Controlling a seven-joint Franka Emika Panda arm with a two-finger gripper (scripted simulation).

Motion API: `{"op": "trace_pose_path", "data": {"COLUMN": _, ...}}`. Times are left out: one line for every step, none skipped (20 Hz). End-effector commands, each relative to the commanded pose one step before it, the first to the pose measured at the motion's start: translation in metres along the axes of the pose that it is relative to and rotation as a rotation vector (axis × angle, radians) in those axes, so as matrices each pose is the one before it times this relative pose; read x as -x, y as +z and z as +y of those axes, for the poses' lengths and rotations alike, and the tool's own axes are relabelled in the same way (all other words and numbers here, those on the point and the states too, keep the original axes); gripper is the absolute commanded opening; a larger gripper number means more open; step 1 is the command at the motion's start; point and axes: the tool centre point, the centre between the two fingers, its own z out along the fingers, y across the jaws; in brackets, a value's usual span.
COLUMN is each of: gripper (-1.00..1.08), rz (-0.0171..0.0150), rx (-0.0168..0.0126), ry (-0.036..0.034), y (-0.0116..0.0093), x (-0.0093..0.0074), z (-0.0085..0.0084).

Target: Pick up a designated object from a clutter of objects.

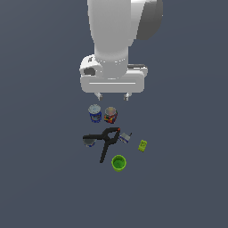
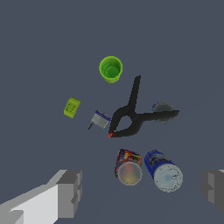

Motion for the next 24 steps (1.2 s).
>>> {"op": "trace_pose_path", "data": {"gripper": 1.00, "rz": 0.00000, "rx": 0.00000, "ry": 0.00000, "y": 0.00000, "x": 0.00000, "z": 0.00001}}
{"op": "trace_pose_path", "data": {"gripper": 1.00, "rz": 0.00063, "rx": -0.00070, "ry": 0.00027, "y": -0.00022, "x": -0.00009, "z": 0.00005}}
{"op": "trace_pose_path", "data": {"gripper": 1.00, "rz": 0.00137, "rx": -0.00158, "ry": 0.00063, "y": -0.00038, "x": -0.00042, "z": -0.00008}}
{"op": "trace_pose_path", "data": {"gripper": 1.00, "rz": 0.00257, "rx": -0.00296, "ry": 0.00115, "y": -0.00081, "x": -0.00059, "z": 0.00005}}
{"op": "trace_pose_path", "data": {"gripper": 1.00, "rz": 0.00350, "rx": -0.00400, "ry": 0.00150, "y": -0.00110, "x": -0.00084, "z": 0.00000}}
{"op": "trace_pose_path", "data": {"gripper": 1.00, "rz": 0.00453, "rx": -0.00513, "ry": 0.00181, "y": -0.00146, "x": -0.00106, "z": -0.00001}}
{"op": "trace_pose_path", "data": {"gripper": 1.00, "rz": 0.00547, "rx": -0.00614, "ry": 0.00195, "y": -0.00183, "x": -0.00125, "z": -0.00005}}
{"op": "trace_pose_path", "data": {"gripper": 1.00, "rz": 0.00513, "rx": -0.00570, "ry": 0.00149, "y": -0.00180, "x": -0.00114, "z": -0.00011}}
{"op": "trace_pose_path", "data": {"gripper": 1.00, "rz": 0.00412, "rx": -0.00453, "ry": 0.00082, "y": -0.00155, "x": -0.00086, "z": -0.00015}}
{"op": "trace_pose_path", "data": {"gripper": 1.00, "rz": 0.00313, "rx": -0.00341, "ry": 0.00022, "y": -0.00130, "x": -0.00058, "z": -0.00016}}
{"op": "trace_pose_path", "data": {"gripper": 1.00, "rz": 0.00203, "rx": -0.00220, "ry": -0.00029, "y": -0.00097, "x": -0.00033, "z": -0.00019}}
{"op": "trace_pose_path", "data": {"gripper": 1.00, "rz": 0.00097, "rx": -0.00104, "ry": -0.00061, "y": -0.00061, "x": -0.00010, "z": -0.00017}}
{"op": "trace_pose_path", "data": {"gripper": 1.00, "rz": -0.00005, "rx": 0.00007, "ry": -0.00068, "y": -0.00017, "x": 0.00011, "z": -0.00012}}
{"op": "trace_pose_path", "data": {"gripper": 1.00, "rz": -0.00091, "rx": 0.00098, "ry": 0.00035, "y": 0.00049, "x": 0.00010, "z": 0.00013}}
{"op": "trace_pose_path", "data": {"gripper": 1.00, "rz": -0.00069, "rx": 0.00071, "ry": 0.00207, "y": 0.00092, "x": -0.00015, "z": 0.00041}}
{"op": "trace_pose_path", "data": {"gripper": 1.00, "rz": -0.00017, "rx": 0.00011, "ry": 0.00384, "y": 0.00126, "x": -0.00050, "z": 0.00063}}
{"op": "trace_pose_path", "data": {"gripper": 1.00, "rz": 0.00016, "rx": -0.00028, "ry": 0.00581, "y": 0.00170, "x": -0.00084, "z": 0.00094}}
{"op": "trace_pose_path", "data": {"gripper": 1.00, "rz": 0.00032, "rx": -0.00047, "ry": 0.00776, "y": 0.00223, "x": -0.00113, "z": 0.00125}}
{"op": "trace_pose_path", "data": {"gripper": 1.00, "rz": 0.00028, "rx": -0.00044, "ry": 0.00965, "y": 0.00283, "x": -0.00138, "z": 0.00156}}
{"op": "trace_pose_path", "data": {"gripper": 1.00, "rz": 0.00017, "rx": -0.00031, "ry": 0.01143, "y": 0.00343, "x": -0.00159, "z": 0.00186}}
{"op": "trace_pose_path", "data": {"gripper": 1.00, "rz": 0.00010, "rx": -0.00020, "ry": 0.01319, "y": 0.00401, "x": -0.00180, "z": 0.00215}}
{"op": "trace_pose_path", "data": {"gripper": 1.00, "rz": 0.00010, "rx": -0.00015, "ry": 0.01487, "y": 0.00455, "x": -0.00200, "z": 0.00241}}
{"op": "trace_pose_path", "data": {"gripper": 1.00, "rz": 0.00017, "rx": -0.00017, "ry": 0.01669, "y": 0.00509, "x": -0.00223, "z": 0.00270}}
{"op": "trace_pose_path", "data": {"gripper": 1.00, "rz": 0.00024, "rx": -0.00015, "ry": 0.01855, "y": 0.00567, "x": -0.00246, "z": 0.00299}}
